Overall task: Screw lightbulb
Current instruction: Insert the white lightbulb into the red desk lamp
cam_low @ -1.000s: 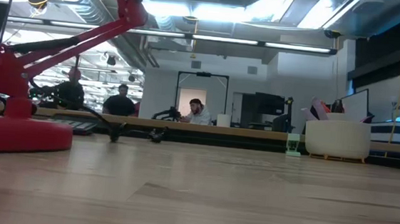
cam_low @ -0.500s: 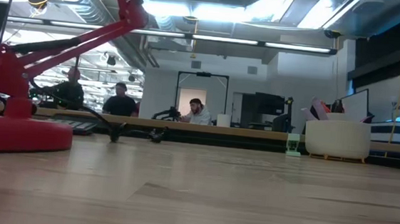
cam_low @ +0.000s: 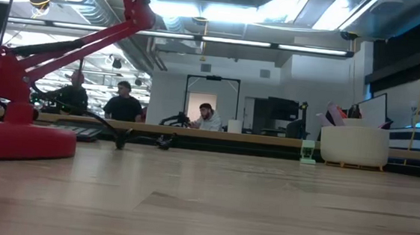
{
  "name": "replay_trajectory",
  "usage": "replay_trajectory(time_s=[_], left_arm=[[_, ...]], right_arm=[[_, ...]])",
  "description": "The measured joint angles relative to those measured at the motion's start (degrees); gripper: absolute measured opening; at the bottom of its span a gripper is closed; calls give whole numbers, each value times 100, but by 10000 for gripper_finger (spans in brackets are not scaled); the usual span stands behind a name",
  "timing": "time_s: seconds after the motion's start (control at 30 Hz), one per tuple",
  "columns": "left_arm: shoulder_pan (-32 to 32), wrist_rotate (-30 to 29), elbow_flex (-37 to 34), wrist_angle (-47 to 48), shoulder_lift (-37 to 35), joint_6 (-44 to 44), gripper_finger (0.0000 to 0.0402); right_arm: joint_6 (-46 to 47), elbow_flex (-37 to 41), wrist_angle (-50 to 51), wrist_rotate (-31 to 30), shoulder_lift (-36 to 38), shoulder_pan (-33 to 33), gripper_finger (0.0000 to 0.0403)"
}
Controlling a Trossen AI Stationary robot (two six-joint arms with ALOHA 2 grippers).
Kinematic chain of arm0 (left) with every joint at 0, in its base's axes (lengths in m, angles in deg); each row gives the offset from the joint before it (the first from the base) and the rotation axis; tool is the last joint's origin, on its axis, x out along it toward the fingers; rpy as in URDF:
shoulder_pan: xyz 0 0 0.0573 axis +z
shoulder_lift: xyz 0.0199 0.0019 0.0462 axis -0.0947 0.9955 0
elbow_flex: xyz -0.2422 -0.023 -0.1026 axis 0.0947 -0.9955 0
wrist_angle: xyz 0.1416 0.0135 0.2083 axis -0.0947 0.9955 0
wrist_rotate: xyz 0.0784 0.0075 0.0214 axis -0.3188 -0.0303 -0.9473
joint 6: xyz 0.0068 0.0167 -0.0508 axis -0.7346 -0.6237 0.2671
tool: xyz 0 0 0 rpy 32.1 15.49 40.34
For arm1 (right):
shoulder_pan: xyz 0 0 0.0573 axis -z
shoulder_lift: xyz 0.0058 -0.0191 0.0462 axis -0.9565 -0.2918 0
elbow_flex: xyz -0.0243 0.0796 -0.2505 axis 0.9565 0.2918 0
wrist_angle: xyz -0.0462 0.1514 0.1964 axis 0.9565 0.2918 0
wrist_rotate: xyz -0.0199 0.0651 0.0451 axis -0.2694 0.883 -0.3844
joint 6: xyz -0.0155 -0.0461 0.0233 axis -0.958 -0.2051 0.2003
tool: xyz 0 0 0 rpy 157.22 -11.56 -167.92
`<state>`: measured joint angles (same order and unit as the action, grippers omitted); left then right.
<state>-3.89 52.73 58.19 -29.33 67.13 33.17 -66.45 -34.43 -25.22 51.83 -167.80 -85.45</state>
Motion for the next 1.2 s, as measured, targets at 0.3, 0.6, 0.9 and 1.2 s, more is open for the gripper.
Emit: replay_trajectory(time_s=[0.3,0.6,0.9,1.2], left_arm=[[0,158,-4,172,512,14,316],[0,179,-2,125,562,19,306],[0,153,-2,131,558,10,248],[0,151,0,138,584,167,258]], right_arm=[[0,0,-28,62,0,-1,376],[-26,0,32,15,0,-1,376],[-42,0,-306,-44,89,-86,376],[-603,-4,-1078,776,78,-77,376]])
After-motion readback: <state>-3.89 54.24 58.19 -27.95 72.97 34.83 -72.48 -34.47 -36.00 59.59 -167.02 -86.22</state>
